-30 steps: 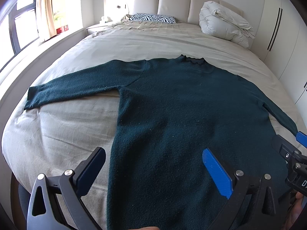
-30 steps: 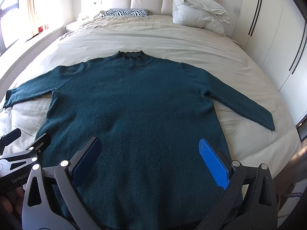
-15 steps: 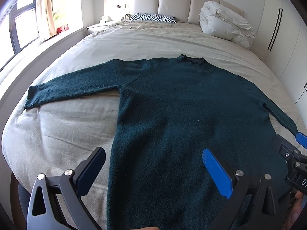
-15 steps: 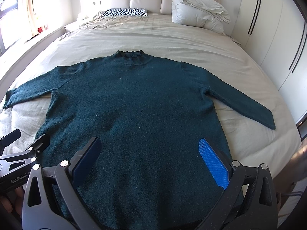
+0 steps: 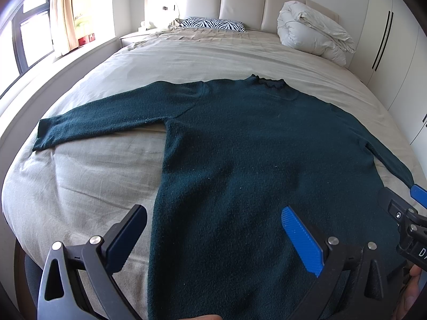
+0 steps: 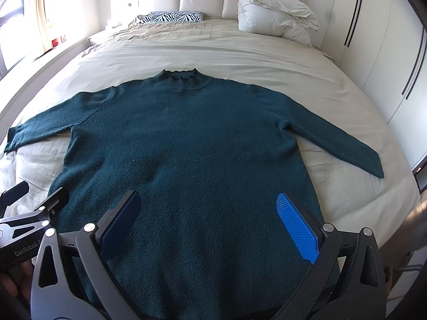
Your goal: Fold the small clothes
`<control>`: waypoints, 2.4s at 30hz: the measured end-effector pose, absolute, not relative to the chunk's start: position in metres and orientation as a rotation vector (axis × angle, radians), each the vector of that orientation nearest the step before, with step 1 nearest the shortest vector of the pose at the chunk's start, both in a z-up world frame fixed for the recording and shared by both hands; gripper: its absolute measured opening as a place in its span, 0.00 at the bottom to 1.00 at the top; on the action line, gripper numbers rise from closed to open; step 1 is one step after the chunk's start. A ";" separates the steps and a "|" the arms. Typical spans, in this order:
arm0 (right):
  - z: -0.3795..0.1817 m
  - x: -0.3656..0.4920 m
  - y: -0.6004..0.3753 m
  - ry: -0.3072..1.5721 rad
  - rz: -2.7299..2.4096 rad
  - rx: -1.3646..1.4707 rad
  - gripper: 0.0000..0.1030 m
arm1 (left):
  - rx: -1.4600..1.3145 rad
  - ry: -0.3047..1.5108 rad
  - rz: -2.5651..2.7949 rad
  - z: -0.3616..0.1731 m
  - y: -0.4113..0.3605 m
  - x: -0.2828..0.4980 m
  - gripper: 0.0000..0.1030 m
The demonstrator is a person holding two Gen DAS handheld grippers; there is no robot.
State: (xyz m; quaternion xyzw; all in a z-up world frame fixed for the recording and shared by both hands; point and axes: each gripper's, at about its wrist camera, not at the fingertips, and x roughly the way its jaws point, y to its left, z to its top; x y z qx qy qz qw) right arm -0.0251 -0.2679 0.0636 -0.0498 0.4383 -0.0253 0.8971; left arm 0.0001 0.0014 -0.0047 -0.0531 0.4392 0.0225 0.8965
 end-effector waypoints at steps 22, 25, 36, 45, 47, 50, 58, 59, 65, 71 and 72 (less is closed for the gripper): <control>0.060 -0.026 -0.267 0.913 -0.052 -0.101 1.00 | -0.113 0.917 0.045 -0.009 -0.002 -0.003 1.00; 0.060 -0.026 -0.267 0.913 -0.052 -0.100 1.00 | -0.117 0.922 0.043 -0.010 -0.004 -0.004 1.00; 0.055 -0.025 -0.266 0.919 -0.051 -0.097 1.00 | -0.141 0.957 0.045 -0.018 0.002 0.000 1.00; 0.053 -0.022 -0.264 0.917 -0.035 -0.074 1.00 | -0.243 0.976 -0.007 -0.021 0.018 0.004 1.00; 0.056 -0.022 -0.266 0.906 -0.024 -0.056 1.00 | -0.293 0.999 -0.020 -0.024 0.027 0.008 1.00; 0.062 -0.023 -0.267 0.870 0.005 -0.016 1.00 | -0.432 1.013 -0.102 -0.031 0.046 0.014 1.00; 0.086 -0.028 -0.265 0.743 0.089 0.056 1.00 | -0.663 1.010 -0.204 -0.041 0.095 0.026 1.00; 0.088 -0.028 -0.265 0.734 0.095 0.060 1.00 | -0.669 1.000 -0.173 -0.039 0.107 0.027 1.00; 0.094 -0.024 -0.261 0.721 0.132 0.094 1.00 | -0.938 0.879 -0.070 -0.049 0.206 0.031 1.00; 0.093 -0.018 -0.255 0.722 0.177 0.139 1.00 | -1.140 0.621 0.152 -0.051 0.310 0.022 0.98; 0.093 -0.016 -0.254 0.723 0.183 0.143 1.00 | -1.182 0.580 0.161 -0.054 0.323 0.023 0.95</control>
